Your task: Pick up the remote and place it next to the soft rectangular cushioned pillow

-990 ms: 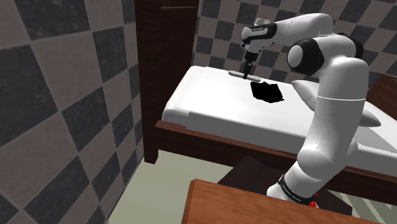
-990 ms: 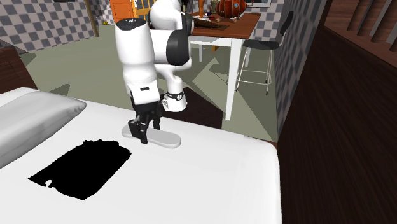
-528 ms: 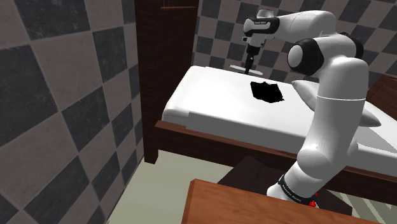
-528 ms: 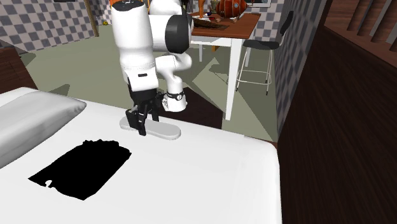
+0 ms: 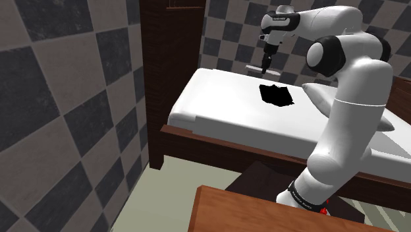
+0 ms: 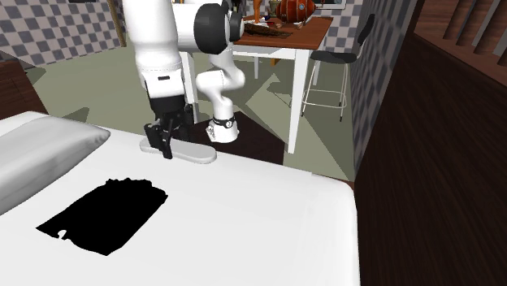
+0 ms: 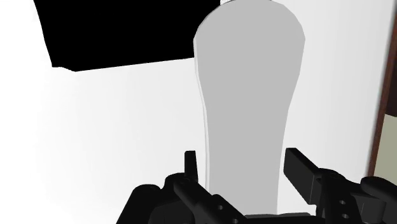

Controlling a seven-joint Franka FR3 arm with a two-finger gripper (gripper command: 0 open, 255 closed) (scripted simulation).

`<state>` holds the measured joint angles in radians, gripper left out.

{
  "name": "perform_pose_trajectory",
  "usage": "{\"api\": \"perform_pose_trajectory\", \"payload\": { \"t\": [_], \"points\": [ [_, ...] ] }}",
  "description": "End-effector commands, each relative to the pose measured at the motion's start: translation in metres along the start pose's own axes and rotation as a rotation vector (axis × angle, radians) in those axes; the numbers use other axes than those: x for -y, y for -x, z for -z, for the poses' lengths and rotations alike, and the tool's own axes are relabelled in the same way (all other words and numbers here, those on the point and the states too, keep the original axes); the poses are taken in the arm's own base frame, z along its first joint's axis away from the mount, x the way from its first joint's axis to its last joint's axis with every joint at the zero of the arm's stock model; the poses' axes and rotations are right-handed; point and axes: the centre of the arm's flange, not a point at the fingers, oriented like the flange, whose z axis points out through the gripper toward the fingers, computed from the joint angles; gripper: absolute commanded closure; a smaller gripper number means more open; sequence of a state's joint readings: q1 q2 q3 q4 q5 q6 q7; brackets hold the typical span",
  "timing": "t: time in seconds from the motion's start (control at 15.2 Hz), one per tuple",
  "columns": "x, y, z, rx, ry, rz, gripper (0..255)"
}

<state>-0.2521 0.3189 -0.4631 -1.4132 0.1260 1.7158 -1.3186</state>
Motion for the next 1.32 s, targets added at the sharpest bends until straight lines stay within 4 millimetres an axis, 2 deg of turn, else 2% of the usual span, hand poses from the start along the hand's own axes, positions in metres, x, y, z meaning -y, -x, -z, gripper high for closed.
{"api": "perform_pose_trajectory", "payload": {
  "t": [0.0,1.25],
  "points": [
    [0.003,0.025,-0.002,0.0,0.0,0.001,255],
    [0.042,0.272,-0.003,0.0,0.0,0.001,255]
  ]
}}
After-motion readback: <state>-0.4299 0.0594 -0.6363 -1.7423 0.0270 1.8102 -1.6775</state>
